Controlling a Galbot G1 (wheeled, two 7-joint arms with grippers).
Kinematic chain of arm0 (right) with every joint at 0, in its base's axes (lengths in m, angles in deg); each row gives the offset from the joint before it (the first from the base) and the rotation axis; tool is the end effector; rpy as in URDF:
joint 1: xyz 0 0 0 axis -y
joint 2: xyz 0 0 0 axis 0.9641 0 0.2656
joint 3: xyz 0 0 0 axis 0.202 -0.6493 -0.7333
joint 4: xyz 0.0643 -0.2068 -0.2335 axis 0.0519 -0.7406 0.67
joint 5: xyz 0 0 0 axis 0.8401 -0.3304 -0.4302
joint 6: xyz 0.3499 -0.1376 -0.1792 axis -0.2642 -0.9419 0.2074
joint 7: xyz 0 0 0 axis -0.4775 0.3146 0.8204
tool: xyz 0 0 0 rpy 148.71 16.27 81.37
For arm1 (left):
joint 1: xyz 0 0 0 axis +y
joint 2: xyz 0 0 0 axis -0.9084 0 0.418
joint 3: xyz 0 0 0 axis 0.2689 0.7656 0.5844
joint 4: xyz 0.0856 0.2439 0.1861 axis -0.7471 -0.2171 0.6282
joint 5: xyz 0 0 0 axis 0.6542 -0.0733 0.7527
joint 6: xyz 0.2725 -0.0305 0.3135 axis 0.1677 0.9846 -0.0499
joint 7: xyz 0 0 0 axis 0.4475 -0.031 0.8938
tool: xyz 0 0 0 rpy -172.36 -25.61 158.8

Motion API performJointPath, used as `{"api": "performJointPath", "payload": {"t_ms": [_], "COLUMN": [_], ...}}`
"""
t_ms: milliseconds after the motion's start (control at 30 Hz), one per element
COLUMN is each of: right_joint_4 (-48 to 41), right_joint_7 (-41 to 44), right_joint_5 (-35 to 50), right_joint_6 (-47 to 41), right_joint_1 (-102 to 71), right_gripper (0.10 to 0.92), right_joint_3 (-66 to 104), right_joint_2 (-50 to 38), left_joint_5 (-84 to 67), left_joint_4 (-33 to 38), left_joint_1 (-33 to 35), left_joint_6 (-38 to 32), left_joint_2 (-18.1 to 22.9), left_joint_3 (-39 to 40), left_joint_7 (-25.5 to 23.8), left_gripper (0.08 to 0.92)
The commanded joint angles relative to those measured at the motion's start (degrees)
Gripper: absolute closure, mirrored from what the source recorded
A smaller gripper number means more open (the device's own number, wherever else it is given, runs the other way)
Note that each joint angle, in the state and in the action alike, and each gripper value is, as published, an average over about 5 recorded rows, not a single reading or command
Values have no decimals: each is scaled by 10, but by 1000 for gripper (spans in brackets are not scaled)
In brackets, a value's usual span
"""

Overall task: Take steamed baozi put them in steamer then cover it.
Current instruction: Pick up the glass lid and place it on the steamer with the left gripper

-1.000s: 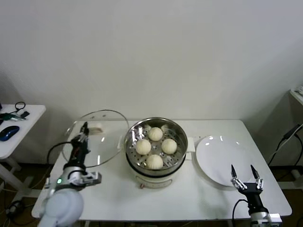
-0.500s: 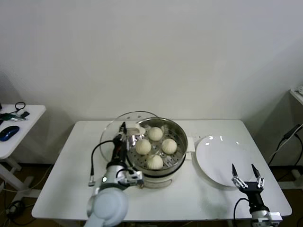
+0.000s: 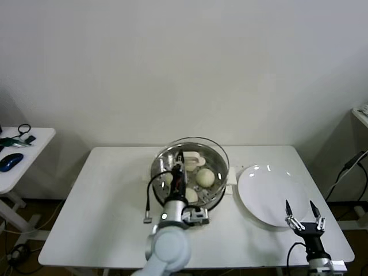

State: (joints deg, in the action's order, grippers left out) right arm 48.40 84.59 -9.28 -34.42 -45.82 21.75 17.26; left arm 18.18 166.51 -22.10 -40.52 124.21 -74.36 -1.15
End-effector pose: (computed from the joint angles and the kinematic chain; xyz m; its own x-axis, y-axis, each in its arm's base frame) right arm 0.2320 -0.1711 -0.4163 -0.9977 0.0635 -0.0251 0.0640 0.9977 -0.0212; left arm 0.3089 -0.2071 -0.2086 -0.9986 0.0398 -0.0348 -0.0284 0.1524 0.9879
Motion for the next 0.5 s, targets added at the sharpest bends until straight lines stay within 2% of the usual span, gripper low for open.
{"api": "performJointPath", "payload": {"t_ms": [33, 500], "right_joint_4": [-2, -2], "right_joint_7": [0, 0], "right_joint_5": [2, 0], "right_joint_6": [9, 10], "right_joint_1": [-2, 3], "right_gripper": [203, 203], "right_joint_3": [0, 0], "right_joint_2": [4, 10], "left_joint_5": [38, 38], "left_joint_4": [-68, -80], "left_joint_1": [-15, -3], "left_joint_6": [4, 0], "left_joint_2": [37, 22], "left_joint_3": [21, -3], "left_joint_7": [18, 24], "left_gripper": [862, 862]}}
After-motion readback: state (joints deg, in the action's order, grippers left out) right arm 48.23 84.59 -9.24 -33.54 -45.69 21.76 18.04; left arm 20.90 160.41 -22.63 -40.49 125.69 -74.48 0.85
